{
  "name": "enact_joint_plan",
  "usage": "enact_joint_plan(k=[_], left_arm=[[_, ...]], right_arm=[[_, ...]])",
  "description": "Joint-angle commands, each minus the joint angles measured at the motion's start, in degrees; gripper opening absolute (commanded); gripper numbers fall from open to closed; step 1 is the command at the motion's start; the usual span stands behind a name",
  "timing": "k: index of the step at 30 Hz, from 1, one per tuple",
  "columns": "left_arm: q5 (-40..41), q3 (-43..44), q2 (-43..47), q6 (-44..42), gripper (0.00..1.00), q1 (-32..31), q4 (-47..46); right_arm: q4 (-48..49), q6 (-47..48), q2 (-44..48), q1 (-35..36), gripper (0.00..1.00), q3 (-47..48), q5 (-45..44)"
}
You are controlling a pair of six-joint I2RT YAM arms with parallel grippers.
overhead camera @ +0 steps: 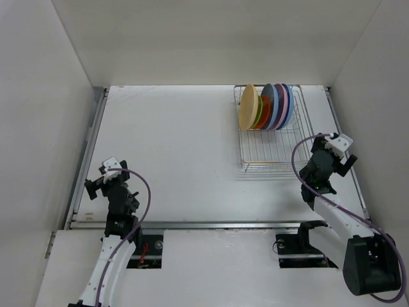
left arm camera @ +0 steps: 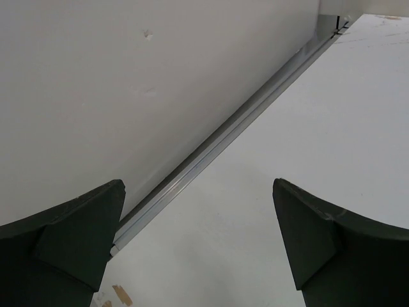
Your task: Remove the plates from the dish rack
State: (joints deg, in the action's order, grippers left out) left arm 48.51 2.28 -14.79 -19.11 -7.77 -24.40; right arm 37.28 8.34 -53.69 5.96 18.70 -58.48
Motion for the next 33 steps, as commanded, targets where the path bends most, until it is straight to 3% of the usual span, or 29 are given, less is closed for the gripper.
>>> enact_joint_plan(k=[1,10,15,19,25,29,33], left_arm=[[1.32,0.62,-0.76,0.31,1.0,0.12,-3.63],[0.09,1.14,-1.38,0.31,1.0,0.12,-3.11],[0.09,1.14,-1.39,0.31,1.0,0.12,-3.11],[0.09,1.14,-1.39,0.31,1.0,0.12,-3.11],[0.09,1.14,-1.91,0.31,1.0,0.12,-3.11],[0.09,1.14,-2.44,0.31,1.0,0.12,-3.11],[-0.43,1.67,-3.49,0.31,1.0,0.12,-3.11]], right_arm=[[2.1,-0.16,0.08,-0.42,1.0,2.31,-0.41],[-30.81,-5.67,-0.44,-0.42,1.0,27.15,9.77],[-44.21,-11.32,-1.59,-0.42,1.0,42.1,32.4],[-48.79,-14.67,-4.48,0.89,1.0,51.41,41.66],[-56.86,-6.51,-16.95,6.69,1.0,64.77,40.21],[-66.09,-4.47,-27.42,11.26,1.0,76.38,28.99],[-61.29,-3.86,-30.33,13.55,1.0,75.71,18.88]])
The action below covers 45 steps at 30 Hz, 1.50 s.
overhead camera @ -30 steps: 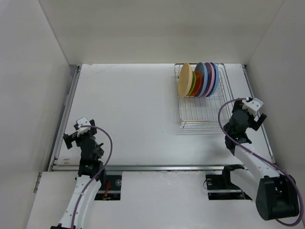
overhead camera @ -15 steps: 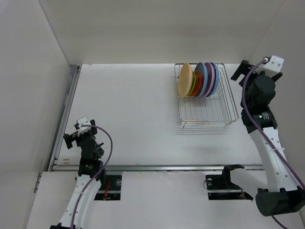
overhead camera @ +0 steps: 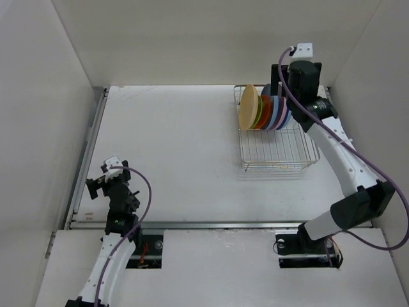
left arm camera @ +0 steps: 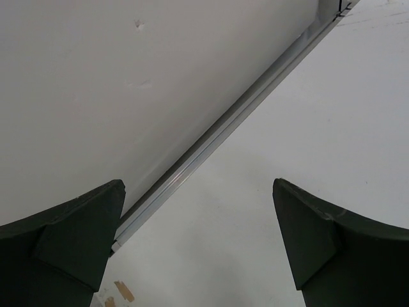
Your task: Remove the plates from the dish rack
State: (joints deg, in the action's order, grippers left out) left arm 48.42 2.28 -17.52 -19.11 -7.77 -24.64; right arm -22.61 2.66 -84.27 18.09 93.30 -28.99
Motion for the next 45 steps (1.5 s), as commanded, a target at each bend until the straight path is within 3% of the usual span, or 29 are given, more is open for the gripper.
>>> enact_joint_plan(k=[1,8,15,20,22,23,24,25,31,38,40,41,42,44,45], left_arm=[[-0.35,1.67,-0.76,0.31,1.0,0.12,-2.87],[-0.35,2.72,-3.83,0.31,1.0,0.12,-2.87],[-0.35,2.73,-4.37,0.31,1.0,0.12,-2.87],[-0.35,2.73,-4.37,0.31,1.0,0.12,-2.87],[-0.35,2.73,-4.37,0.31,1.0,0.12,-2.87],[-0.35,2.73,-4.37,0.31,1.0,0.12,-2.87],[-0.35,2.73,-4.37,0.31,1.0,0.12,-2.87],[-0.35,2.73,-4.37,0.31,1.0,0.12,-2.87],[-0.35,2.73,-4.37,0.31,1.0,0.12,-2.87],[-0.35,2.73,-3.84,0.31,1.0,0.12,-2.87],[-6.37,6.74,-2.27,-3.11,1.0,0.12,7.17],[-19.12,13.29,-1.56,-5.21,1.0,0.12,14.11],[-24.64,16.14,-0.86,-6.54,1.0,0.12,22.62],[-32.91,21.25,-0.85,-4.89,1.0,0.12,27.0],[-32.43,24.4,-0.85,-2.18,1.0,0.12,27.02]], right_arm=[[0.62,1.83,0.25,1.43,1.0,0.58,-11.52],[-6.11,1.12,-2.47,2.04,1.0,3.9,6.92],[-17.88,0.6,-11.77,3.8,1.0,14.71,10.8],[-14.76,0.6,-13.38,7.48,1.0,16.83,-2.52],[-11.25,1.99,-14.86,11.51,1.0,16.04,-23.63],[-10.1,2.52,-15.57,11.53,1.0,16.04,-23.74],[-9.04,3.14,-16.18,13.01,1.0,16.04,-31.22],[-9.03,3.15,-16.8,13.03,1.0,16.65,-31.91],[-16.4,-5.1,-16.8,14.26,1.0,18.59,-8.76],[-15.19,-10.21,-18.47,14.26,1.0,21.05,-3.53],[-14.48,-10.21,-19.17,14.26,1.0,22.45,-1.08],[-14.48,-10.21,-19.18,14.26,1.0,23.5,0.59],[-14.48,-10.21,-19.7,14.26,1.0,25.34,4.35],[-14.48,-10.21,-19.71,13.74,1.0,25.88,8.14],[-13.87,-10.21,-19.71,13.12,1.0,25.88,11.9]])
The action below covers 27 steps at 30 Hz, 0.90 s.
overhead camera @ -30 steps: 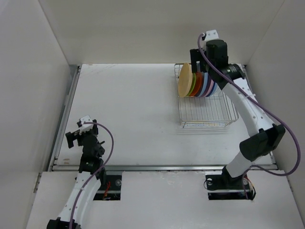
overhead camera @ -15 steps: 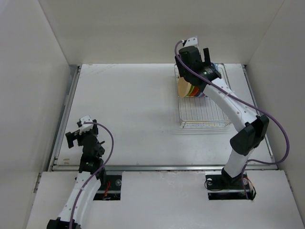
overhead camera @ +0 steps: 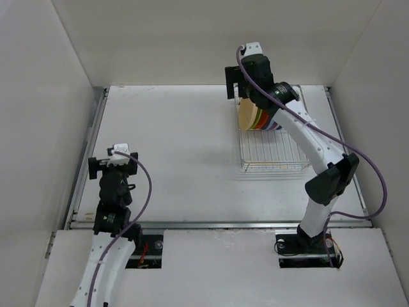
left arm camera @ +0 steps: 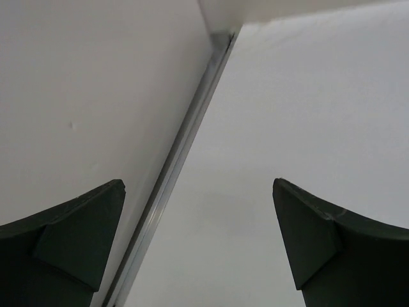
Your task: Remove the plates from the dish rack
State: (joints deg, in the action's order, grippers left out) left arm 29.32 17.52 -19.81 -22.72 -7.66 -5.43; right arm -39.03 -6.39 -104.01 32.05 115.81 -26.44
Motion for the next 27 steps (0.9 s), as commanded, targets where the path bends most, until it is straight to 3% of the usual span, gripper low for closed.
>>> enact_joint_plan(k=[1,7,11,17,23,27], left_arm=[[-12.8,10.77,0.84,3.63,1.0,0.01,7.8],[-27.37,25.08,-8.29,5.4,1.0,0.01,20.7],[-36.07,26.43,-8.32,6.64,1.0,0.01,24.67],[-47.67,27.66,-10.24,8.57,1.0,0.01,27.76],[-48.22,27.66,-11.12,7.17,1.0,0.01,27.76],[-47.69,27.14,-11.12,6.46,1.0,0.01,29.07]], right_arm=[[2.55,-1.17,0.64,-0.85,1.0,3.37,10.69],[3.17,-2.48,0.65,-3.04,0.91,2.23,12.54],[2.64,-4.68,-0.49,-5.6,0.89,1.71,12.21],[-1.05,-7.4,-6.28,-6.92,0.85,5.3,1.66],[-1.59,-12.15,-10.86,-8.76,0.77,4.79,-1.78],[-0.53,-12.68,-13.76,-10.17,0.71,4.25,1.91]])
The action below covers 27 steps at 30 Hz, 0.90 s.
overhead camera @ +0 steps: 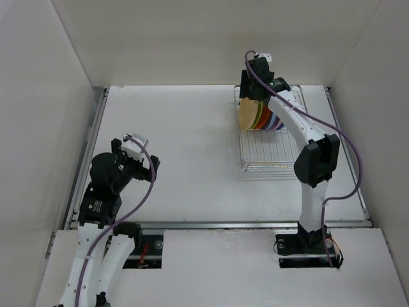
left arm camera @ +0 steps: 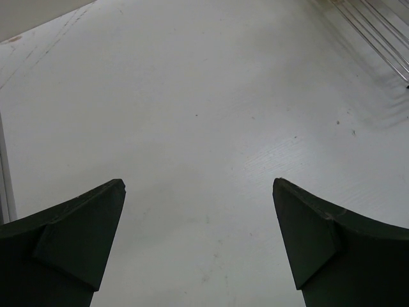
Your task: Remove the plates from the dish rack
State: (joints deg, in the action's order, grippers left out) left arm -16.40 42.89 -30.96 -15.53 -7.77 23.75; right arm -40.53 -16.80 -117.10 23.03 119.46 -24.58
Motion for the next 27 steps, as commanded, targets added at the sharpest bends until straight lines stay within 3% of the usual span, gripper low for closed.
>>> enact_joint_plan(k=[1,7,21,27], left_arm=[[-1.97,1.75,0.02,-1.25,1.0,0.12,-0.1],[-1.97,1.75,0.02,-2.31,1.0,0.12,1.13],[-0.91,1.75,0.55,-2.84,1.0,0.12,2.79],[-1.44,2.28,1.08,-2.84,1.0,0.12,2.8]], right_arm=[[0.98,-2.28,-1.28,-1.14,0.71,0.6,0.06],[0.98,-2.8,-3.14,-1.14,0.59,0.51,-1.7],[-3.05,-2.28,-2.88,-1.14,0.0,1.21,-0.29],[-4.28,-1.75,4.32,-1.14,0.0,3.05,-3.02]])
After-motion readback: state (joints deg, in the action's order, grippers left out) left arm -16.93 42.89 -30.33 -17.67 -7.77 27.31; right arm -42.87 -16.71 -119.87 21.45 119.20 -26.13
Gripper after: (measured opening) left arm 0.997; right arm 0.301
